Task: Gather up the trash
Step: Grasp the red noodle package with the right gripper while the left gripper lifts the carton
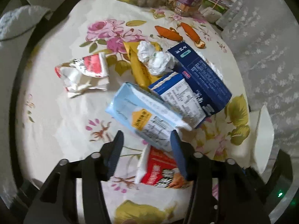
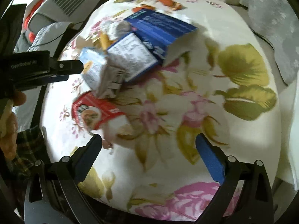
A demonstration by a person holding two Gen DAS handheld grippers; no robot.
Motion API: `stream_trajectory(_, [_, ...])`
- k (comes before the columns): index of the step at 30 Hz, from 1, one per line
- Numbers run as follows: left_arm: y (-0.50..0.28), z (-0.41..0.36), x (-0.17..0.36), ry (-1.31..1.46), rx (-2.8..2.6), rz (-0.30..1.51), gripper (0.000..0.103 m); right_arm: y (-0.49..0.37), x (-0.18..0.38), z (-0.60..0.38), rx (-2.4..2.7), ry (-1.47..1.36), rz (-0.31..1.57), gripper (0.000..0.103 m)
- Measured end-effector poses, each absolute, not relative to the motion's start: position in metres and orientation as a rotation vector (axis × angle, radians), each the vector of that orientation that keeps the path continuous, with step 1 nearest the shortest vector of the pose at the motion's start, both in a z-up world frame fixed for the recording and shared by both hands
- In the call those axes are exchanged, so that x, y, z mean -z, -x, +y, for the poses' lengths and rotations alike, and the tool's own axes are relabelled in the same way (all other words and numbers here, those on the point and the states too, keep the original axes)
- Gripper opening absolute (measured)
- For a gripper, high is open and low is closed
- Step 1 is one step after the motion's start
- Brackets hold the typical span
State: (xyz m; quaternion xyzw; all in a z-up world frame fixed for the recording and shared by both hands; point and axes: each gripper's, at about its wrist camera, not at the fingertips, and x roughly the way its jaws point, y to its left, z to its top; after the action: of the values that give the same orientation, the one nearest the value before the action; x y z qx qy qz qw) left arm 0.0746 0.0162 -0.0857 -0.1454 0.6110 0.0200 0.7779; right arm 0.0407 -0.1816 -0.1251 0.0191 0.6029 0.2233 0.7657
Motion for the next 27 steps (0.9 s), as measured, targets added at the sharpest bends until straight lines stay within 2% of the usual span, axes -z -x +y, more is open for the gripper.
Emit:
stream_trajectory(2, [-0.078,0.012,0.085,0.328,-0.058,1.307,0.066,-0.037,0.126,-0.191,-0.479,-0.047,1.311,0.096])
stream_trajectory(5, [-0.084,0.010,0.090,0.354,-0.092,1.305,0.074,-0.034,0.126,-0.202,-0.476,-0.042,1.306,0.096])
stream_trajectory(11, [-0.099,0.016,0.118,0.497,-0.140,1.379,0.082,-0.030,0.125,-0.218,-0.496,-0.061,1.298,0.096])
stream_trajectory(17, [-0.103,0.019,0.135,0.607,-0.124,1.439,0.082,-0.028,0.127,-0.205,-0.543,-0.024,1.300,0.096])
stream_trajectory(22, [-0.101,0.015,0.122,0.508,-0.124,1.409,0.066,-0.026,0.126,-0.193,-0.578,0.013,1.296,0.096])
stream_trajectory(27, [-0.095,0.011,0.087,0.368,-0.092,1.287,0.063,-0.027,0.127,-0.177,-0.599,0.037,1.301,0.096])
